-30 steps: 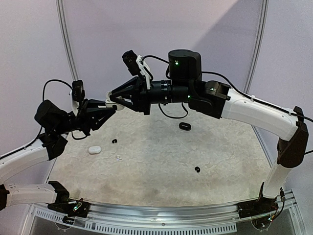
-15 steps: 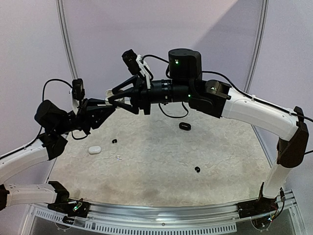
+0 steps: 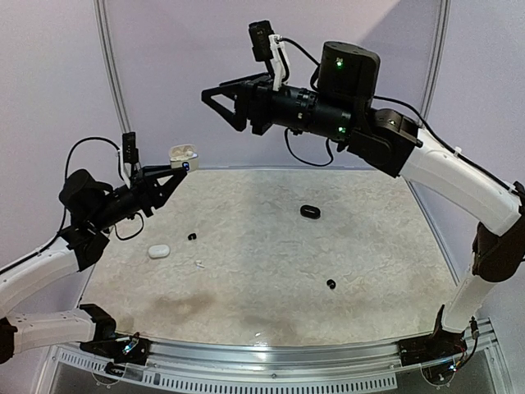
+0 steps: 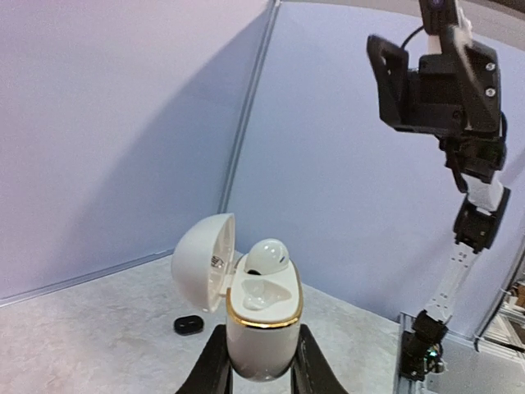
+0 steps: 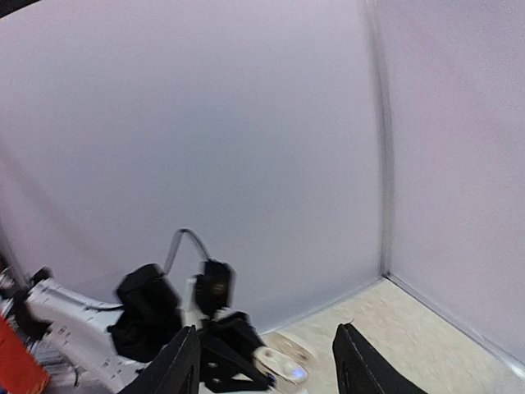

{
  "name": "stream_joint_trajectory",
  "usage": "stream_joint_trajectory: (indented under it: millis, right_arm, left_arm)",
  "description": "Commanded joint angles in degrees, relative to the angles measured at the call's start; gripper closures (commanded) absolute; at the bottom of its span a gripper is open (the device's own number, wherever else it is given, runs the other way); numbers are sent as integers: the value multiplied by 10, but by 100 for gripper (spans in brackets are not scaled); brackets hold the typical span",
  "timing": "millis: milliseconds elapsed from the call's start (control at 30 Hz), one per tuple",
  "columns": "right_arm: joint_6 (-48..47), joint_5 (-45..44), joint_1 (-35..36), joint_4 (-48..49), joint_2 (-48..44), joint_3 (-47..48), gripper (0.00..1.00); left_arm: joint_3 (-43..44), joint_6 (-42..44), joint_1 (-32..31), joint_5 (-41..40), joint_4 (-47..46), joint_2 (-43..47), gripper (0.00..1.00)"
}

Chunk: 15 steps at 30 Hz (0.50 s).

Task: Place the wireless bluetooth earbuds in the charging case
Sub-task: Pick up the left earbud from the center of the board.

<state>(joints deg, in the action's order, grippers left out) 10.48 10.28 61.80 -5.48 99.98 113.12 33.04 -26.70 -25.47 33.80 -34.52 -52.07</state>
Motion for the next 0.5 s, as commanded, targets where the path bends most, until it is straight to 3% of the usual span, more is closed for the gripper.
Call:
stream_joint_trajectory:
  millis: [0, 100, 233, 467]
  right_arm:
    - [86, -295, -17, -170, 32, 8, 44]
    - [125, -313, -17, -262, 110, 56, 43]
    - [154, -249, -15, -340, 235, 147, 37]
    - [145, -192, 2, -286, 392, 195, 34]
  left_arm:
    - [1, 40, 45, -88, 77, 33, 100]
    - [0, 50, 85, -129, 117, 53, 100]
    - [-6, 80, 124, -165, 158, 76, 100]
    - [-24, 116, 143, -175, 180, 110, 100]
